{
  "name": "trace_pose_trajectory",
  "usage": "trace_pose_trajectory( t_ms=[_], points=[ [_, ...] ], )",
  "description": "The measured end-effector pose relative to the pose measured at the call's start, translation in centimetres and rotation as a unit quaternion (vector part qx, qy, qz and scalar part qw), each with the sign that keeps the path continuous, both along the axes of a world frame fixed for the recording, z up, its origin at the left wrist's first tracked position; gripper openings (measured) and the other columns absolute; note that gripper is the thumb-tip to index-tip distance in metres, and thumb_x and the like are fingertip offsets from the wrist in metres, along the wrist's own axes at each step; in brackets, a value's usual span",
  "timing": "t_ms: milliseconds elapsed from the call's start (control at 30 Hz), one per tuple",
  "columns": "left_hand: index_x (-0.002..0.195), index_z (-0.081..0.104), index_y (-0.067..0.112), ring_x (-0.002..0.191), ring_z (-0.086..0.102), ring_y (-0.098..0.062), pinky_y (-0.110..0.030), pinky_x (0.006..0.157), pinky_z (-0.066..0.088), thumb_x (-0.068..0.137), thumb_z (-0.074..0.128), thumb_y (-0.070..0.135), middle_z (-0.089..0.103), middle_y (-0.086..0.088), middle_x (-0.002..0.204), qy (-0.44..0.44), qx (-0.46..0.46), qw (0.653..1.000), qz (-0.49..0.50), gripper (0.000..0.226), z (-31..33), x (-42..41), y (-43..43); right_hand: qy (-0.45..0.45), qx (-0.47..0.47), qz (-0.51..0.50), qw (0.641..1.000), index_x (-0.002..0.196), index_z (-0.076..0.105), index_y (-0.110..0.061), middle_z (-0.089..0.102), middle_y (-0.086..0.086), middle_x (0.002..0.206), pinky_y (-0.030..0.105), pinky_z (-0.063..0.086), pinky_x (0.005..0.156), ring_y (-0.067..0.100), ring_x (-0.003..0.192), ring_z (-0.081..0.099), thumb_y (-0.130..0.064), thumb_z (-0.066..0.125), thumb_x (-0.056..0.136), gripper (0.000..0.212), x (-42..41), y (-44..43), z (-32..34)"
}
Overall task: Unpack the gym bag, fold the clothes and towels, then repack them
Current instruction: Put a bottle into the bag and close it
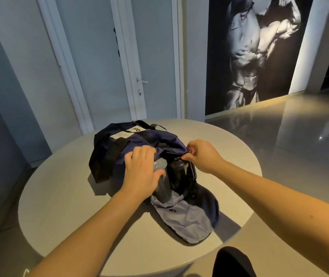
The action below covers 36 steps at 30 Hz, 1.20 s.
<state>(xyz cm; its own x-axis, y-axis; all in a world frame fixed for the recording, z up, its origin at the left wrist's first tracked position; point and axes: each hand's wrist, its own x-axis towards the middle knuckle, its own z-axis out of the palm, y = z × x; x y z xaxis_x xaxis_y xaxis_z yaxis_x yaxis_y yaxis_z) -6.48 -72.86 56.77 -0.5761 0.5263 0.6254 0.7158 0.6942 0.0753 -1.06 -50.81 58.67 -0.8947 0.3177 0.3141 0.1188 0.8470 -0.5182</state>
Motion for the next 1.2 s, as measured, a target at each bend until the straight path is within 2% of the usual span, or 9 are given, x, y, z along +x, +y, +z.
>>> trace_pose_trajectory(
  t_ms=[300, 467, 600, 667, 767, 900, 967, 1100, 1200],
  points=[
    [0.12, 0.053, 0.019, 0.114, 0.05, -0.026, -0.044, 0.101, 0.039, 0.077, 0.086, 0.039, 0.056, 0.0, 0.119, -0.015, 0.012, 1.0, 0.018, 0.058, -1.5, -1.6, -3.0, 0.007, -0.118, -0.033, 0.992, 0.114, 0.058, -0.013, 0.066, 0.007, 0.107, 0.042, 0.055, 0.085, 0.026, 0.095, 0.063, -0.039, 0.073, 0.089, 0.04, -0.7, -2.3, -1.8],
    [0.13, 0.052, 0.019, 0.128, 0.047, -0.026, -0.045, 0.113, 0.03, 0.078, 0.08, 0.052, 0.052, 0.001, 0.136, -0.001, 0.003, 1.0, 0.02, 0.067, -2.0, -1.1, -3.3, -0.262, -0.154, -0.057, 0.951, 0.143, 0.039, 0.0, 0.051, 0.017, 0.139, 0.037, 0.053, 0.086, 0.03, 0.111, 0.057, -0.052, 0.075, 0.085, 0.085, 3.4, -1.5, -6.1],
    [0.141, 0.046, 0.017, 0.14, 0.037, -0.026, -0.049, 0.122, 0.021, 0.085, 0.07, 0.054, 0.043, -0.002, 0.15, 0.003, 0.016, 1.0, -0.004, 0.072, -2.4, 0.2, -3.1, -0.252, -0.275, -0.039, 0.927, 0.129, 0.052, 0.007, 0.062, 0.024, 0.124, 0.043, 0.06, 0.088, 0.036, 0.107, 0.067, -0.025, 0.08, 0.087, 0.06, 4.3, -1.7, -7.4],
    [0.139, 0.048, 0.018, 0.141, 0.036, -0.027, -0.052, 0.121, 0.022, 0.086, 0.064, 0.061, 0.041, -0.002, 0.15, 0.014, 0.006, 1.0, -0.017, 0.07, -2.2, 0.9, -2.9, -0.226, -0.359, -0.038, 0.905, 0.119, 0.059, 0.004, 0.067, 0.027, 0.107, 0.034, 0.056, 0.073, 0.03, 0.085, 0.066, -0.017, 0.077, 0.088, 0.041, 3.9, -1.9, -6.6],
    [0.13, 0.054, 0.024, 0.144, 0.03, -0.025, -0.053, 0.121, 0.019, 0.082, 0.048, 0.079, 0.038, 0.001, 0.152, 0.003, -0.019, 0.999, -0.029, 0.073, -1.4, 2.4, -2.7, -0.185, -0.517, -0.015, 0.836, 0.102, 0.062, 0.004, 0.063, 0.016, 0.074, 0.024, 0.044, 0.046, 0.019, 0.053, 0.059, -0.013, 0.068, 0.095, 0.019, 3.2, -2.1, -4.2],
    [0.132, 0.051, 0.033, 0.153, 0.011, -0.022, -0.054, 0.124, 0.004, 0.071, 0.035, 0.094, 0.023, 0.003, 0.162, -0.075, -0.061, 0.995, -0.025, 0.088, -0.8, 4.1, -1.6, -0.101, -0.744, -0.025, 0.66, 0.107, 0.057, 0.002, 0.064, 0.017, 0.091, 0.019, 0.052, 0.04, 0.02, 0.06, 0.072, 0.001, 0.049, 0.102, 0.01, 1.9, -2.8, -1.9],
    [0.129, 0.051, 0.034, 0.154, 0.009, -0.023, -0.055, 0.124, 0.001, 0.073, 0.039, 0.091, 0.019, 0.003, 0.165, -0.071, -0.09, 0.993, 0.0, 0.082, -0.5, 4.1, -0.9, -0.085, -0.771, -0.028, 0.63, 0.11, 0.058, 0.003, 0.067, 0.02, 0.095, 0.021, 0.057, 0.046, 0.023, 0.068, 0.074, 0.004, 0.049, 0.101, 0.013, 1.4, -3.2, -1.5],
    [0.116, 0.066, 0.024, 0.143, 0.035, -0.027, -0.049, 0.119, 0.025, 0.096, 0.059, 0.047, 0.043, -0.002, 0.155, 0.023, -0.113, 0.993, 0.026, 0.031, -0.8, 2.0, -0.5, -0.103, -0.737, -0.018, 0.668, 0.109, 0.061, 0.002, 0.072, 0.019, 0.088, 0.023, 0.055, 0.044, 0.024, 0.076, 0.073, -0.006, 0.049, 0.104, 0.015, 1.1, -3.0, -1.6],
    [0.095, 0.075, 0.017, 0.119, 0.056, -0.029, -0.046, 0.093, 0.05, 0.087, 0.078, 0.029, 0.065, -0.002, 0.13, 0.042, -0.043, 0.998, -0.005, 0.015, -1.1, 0.2, -0.5, -0.112, -0.598, -0.078, 0.79, 0.111, 0.056, 0.004, 0.069, 0.022, 0.086, 0.026, 0.052, 0.044, 0.028, 0.063, 0.067, -0.013, 0.038, 0.107, 0.025, 0.9, -1.3, -3.7]
  ],
)
